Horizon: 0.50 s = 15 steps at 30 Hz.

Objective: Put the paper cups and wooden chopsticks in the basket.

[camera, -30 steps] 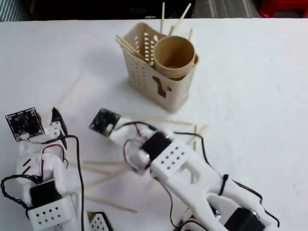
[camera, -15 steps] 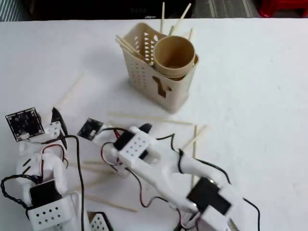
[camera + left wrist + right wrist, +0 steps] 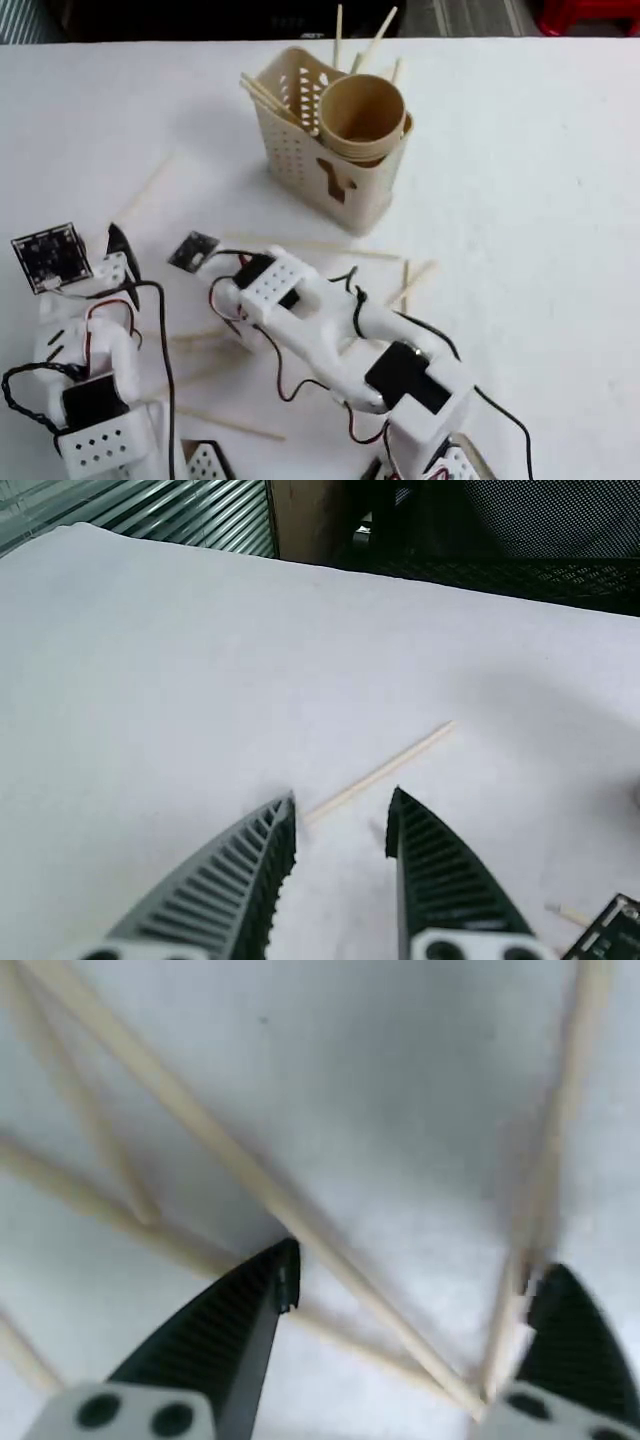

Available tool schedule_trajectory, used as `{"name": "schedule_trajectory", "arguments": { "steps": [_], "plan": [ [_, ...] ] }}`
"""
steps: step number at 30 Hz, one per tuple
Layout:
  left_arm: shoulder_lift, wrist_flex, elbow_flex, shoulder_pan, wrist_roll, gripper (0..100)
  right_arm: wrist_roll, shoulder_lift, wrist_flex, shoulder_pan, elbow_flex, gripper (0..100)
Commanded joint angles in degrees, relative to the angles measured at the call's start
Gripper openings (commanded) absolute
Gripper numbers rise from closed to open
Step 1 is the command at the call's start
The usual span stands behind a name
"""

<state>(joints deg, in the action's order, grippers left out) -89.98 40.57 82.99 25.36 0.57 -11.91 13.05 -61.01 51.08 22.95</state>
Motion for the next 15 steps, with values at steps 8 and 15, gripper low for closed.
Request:
{"name": "schedule_trajectory", "arguments": {
  "steps": [8, 15],
  "plan": [
    [-0.8, -1.4, -0.3, 0.1, -0.4, 16, 0.2, 0.0, 0.7, -1.7, -2.3, 1.9],
    [-0.8, -1.4, -0.3, 0.1, -0.4, 16, 0.2, -0.1, 0.5, -1.7, -2.3, 1.8]
  ]
}}
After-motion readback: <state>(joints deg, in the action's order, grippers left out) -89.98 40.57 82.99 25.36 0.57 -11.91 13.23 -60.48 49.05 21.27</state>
